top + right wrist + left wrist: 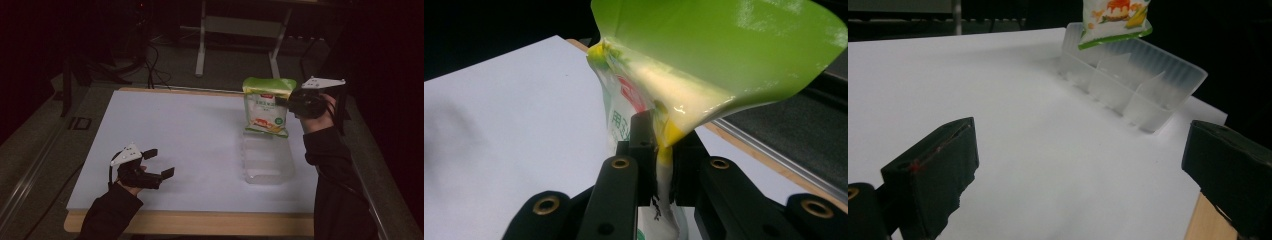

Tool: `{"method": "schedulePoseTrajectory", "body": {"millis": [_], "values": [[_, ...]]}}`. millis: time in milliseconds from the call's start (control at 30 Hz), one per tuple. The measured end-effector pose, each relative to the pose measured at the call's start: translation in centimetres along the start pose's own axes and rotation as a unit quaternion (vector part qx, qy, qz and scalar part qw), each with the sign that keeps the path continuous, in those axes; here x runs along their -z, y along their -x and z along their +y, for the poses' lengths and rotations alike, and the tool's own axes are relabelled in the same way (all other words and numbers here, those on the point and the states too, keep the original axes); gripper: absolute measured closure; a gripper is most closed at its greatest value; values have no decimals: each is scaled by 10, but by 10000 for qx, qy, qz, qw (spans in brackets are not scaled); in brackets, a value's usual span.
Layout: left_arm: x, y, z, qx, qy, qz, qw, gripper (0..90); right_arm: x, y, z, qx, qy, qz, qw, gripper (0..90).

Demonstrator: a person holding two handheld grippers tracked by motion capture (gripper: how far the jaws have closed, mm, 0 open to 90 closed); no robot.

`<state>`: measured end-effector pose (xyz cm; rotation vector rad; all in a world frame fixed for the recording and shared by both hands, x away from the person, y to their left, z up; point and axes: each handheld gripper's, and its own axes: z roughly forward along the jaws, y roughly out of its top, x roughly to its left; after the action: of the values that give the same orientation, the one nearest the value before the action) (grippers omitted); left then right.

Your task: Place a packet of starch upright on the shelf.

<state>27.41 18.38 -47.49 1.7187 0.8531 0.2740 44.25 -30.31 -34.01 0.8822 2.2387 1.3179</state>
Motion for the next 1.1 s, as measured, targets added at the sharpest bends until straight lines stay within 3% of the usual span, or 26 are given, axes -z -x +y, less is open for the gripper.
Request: {"method": "schedulePoseTrajectory", "body": {"millis": [200,300,433,533,733,967,1100], "values": [[1,-1,-4,14,63,-75,10000,23,-19,12,-12,-2,-45,14,10000,832],[0,-2,-4,16,58,-94,9999,23,-24,15,-16,25,4,97,10000,832],[-1,-4,-7,21,6,-90,10000,23,-39,21,-25,-165,44,308,9994,832],[0,-4,-7,50,32,-106,9999,23,-47,20,-33,-173,3,382,9991,832],[0,-6,-8,54,17,-121,9999,23,-39,33,-56,-633,262,552,9961,831],[-3,-5,-10,35,-45,-107,9999,23,-31,45,-84,-756,16,330,9966,830],[-4,-5,-10,51,-33,-133,9999,23,-30,43,-85,-784,-79,236,9966,814]]}}
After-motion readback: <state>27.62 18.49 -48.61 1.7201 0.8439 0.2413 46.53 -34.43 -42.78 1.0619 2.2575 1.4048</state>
